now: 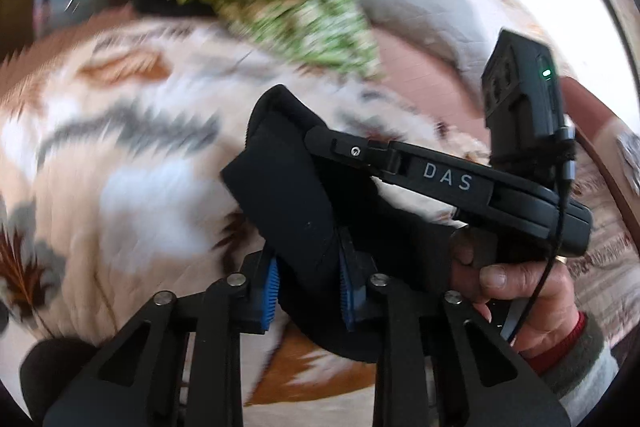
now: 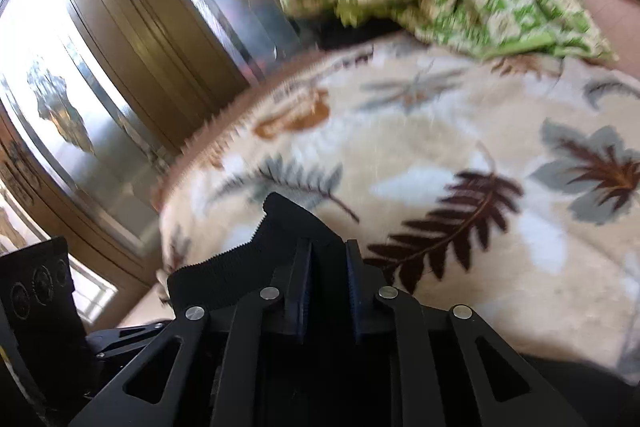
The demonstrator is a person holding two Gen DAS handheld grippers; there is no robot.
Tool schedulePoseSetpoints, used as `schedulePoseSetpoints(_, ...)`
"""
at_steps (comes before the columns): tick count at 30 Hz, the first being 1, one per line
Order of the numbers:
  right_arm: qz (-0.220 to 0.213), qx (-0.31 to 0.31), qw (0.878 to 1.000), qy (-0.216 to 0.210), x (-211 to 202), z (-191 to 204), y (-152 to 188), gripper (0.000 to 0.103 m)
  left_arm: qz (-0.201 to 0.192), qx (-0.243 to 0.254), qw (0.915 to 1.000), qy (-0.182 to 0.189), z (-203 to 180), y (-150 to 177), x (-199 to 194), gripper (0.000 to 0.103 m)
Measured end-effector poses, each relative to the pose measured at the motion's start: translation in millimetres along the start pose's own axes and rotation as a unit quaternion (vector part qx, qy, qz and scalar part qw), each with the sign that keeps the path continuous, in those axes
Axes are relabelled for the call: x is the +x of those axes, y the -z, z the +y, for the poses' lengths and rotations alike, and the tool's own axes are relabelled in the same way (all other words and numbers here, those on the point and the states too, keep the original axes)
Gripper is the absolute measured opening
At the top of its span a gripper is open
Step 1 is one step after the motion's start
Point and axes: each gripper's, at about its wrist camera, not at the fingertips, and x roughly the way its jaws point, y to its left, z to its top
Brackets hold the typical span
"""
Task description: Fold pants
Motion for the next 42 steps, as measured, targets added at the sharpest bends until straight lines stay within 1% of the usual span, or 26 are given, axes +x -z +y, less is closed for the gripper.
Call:
schedulePoseSetpoints(2,-0.032,0.013,0.999,-0.003,-32.6,-4.1,-2.8,0.015,-0.022,0.034,0.9989,0.026,-28.0,-6.2,-14.1,0.020)
schedulePoseSetpoints(4,-0.071,0.023,0.997,0.010,-77.1,-10.9,-1.7,0.015,-0.035,0.074,0.9950,0.057,-58.3,-8.1,-23.9,0.019)
schedulePoseSetpoints(8,-0.127,0.050,0.988,0.071,-152.1,-31.3,13.9,0.020,-0.019,0.136,0.9833,0.120,-116.5,1.4,-16.8,0.014)
schedulePoseSetpoints(9,-0.137,0.065,0.983,0.101,-173.4,-41.2,23.6,0.023,-0.010,0.149,0.9803,0.129,-130.7,7.7,-10.4,0.013)
schedulePoseSetpoints(11,-0.148,0.098,0.974,0.144,-203.5,-59.8,41.8,0.048,0.024,0.173,0.9734,0.148,-158.0,26.6,12.5,0.013)
schedulePoseSetpoints(13,-0.153,0.147,0.963,0.167,-230.7,-82.5,71.4,0.059,0.067,0.181,0.9684,0.158,-171.7,43.0,34.7,0.013)
schedulePoseSetpoints(15,-0.150,0.181,0.955,0.179,-243.3,-98.5,94.2,0.059,0.105,0.190,0.9614,0.169,-179.8,58.3,51.3,0.013)
schedulePoseSetpoints(17,-0.145,0.209,0.949,0.185,-249.7,-109.7,114.5,0.066,0.131,0.200,0.9558,0.170,-184.1,66.7,55.4,0.013)
schedulePoseSetpoints(18,-0.143,0.223,0.947,0.181,-250.7,-114.1,124.1,0.067,0.138,0.203,0.9541,0.172,-184.0,66.8,51.8,0.016)
schedulePoseSetpoints(19,-0.142,0.232,0.946,0.175,-249.9,-116.9,131.4,0.068,0.138,0.207,0.9522,0.177,-181.0,64.2,43.6,0.027)
schedulePoseSetpoints(20,-0.140,0.239,0.946,0.168,-248.1,-119.2,135.9,0.070,0.131,0.211,0.9516,0.181,-178.5,61.9,34.5,0.034)
schedulePoseSetpoints(21,-0.138,0.244,0.947,0.161,-246.8,-119.8,139.4,0.071,0.123,0.213,0.9518,0.183,-174.0,60.9,27.2,0.053)
schedulePoseSetpoints(22,-0.136,0.246,0.948,0.150,-244.4,-119.6,142.0,0.073,0.111,0.214,0.9530,0.183,-166.1,55.9,18.5,0.061)
schedulePoseSetpoints(24,-0.133,0.245,0.951,0.132,-237.8,-116.4,145.0,0.078,0.085,0.216,0.9587,0.164,-153.4,47.7,7.1,0.063)
schedulePoseSetpoints(25,-0.129,0.243,0.953,0.126,-233.3,-114.4,145.2,0.082,0.070,0.219,0.9630,0.141,-144.5,41.3,3.2,0.063)
schedulePoseSetpoints(27,-0.107,0.239,0.958,0.117,-215.8,-108.9,141.5,0.083,0.057,0.216,0.9679,0.115,-130.9,33.6,7.9,0.063)
schedulePoseSetpoints(29,-0.087,0.240,0.961,0.108,-197.6,-105.0,136.9,0.083,0.060,0.197,0.9749,0.084,-113.9,28.8,15.5,0.063)
schedulePoseSetpoints(31,-0.064,0.242,0.963,0.096,-176.8,-101.2,134.1,0.083,0.069,0.182,0.9783,0.071,-101.4,28.3,25.9,0.063)
schedulePoseSetpoints(32,-0.053,0.238,0.964,0.107,-168.8,-97.0,134.0,0.083,0.072,0.179,0.9789,0.066,-98.1,30.5,28.5,0.063)
schedulePoseSetpoints(33,-0.046,0.230,0.964,0.124,-162.6,-94.3,133.2,0.083,0.077,0.177,0.9796,0.058,-95.0,31.9,33.0,0.063)
schedulePoseSetpoints(34,-0.044,0.220,0.965,0.138,-159.3,-91.1,132.9,0.077,0.079,0.176,0.9797,0.055,-94.8,34.5,35.4,0.063)
schedulePoseSetpoints(35,-0.046,0.204,0.965,0.156,-158.0,-85.3,132.9,0.052,0.082,0.175,0.9796,0.054,-95.1,36.1,37.7,0.063)
schedulePoseSetpoints(36,-0.045,0.195,0.967,0.158,-158.2,-82.3,132.4,0.035,0.084,0.175,0.9795,0.054,-96.4,36.9,37.6,0.063)
schedulePoseSetpoints(37,-0.048,0.191,0.968,0.153,-161.1,-80.2,132.4,0.022,0.082,0.175,0.9795,0.055,-98.1,36.6,37.2,0.063)
schedulePoseSetpoints(38,-0.059,0.185,0.969,0.151,-169.6,-76.1,131.0,0.018,0.079,0.176,0.9796,0.057,-100.0,35.9,34.7,0.063)
schedulePoseSetpoints(42,-0.104,0.153,0.969,0.166,-214.2,-59.5,125.8,0.016,0.054,0.183,0.9788,0.074,-113.9,26.1,20.3,0.063)
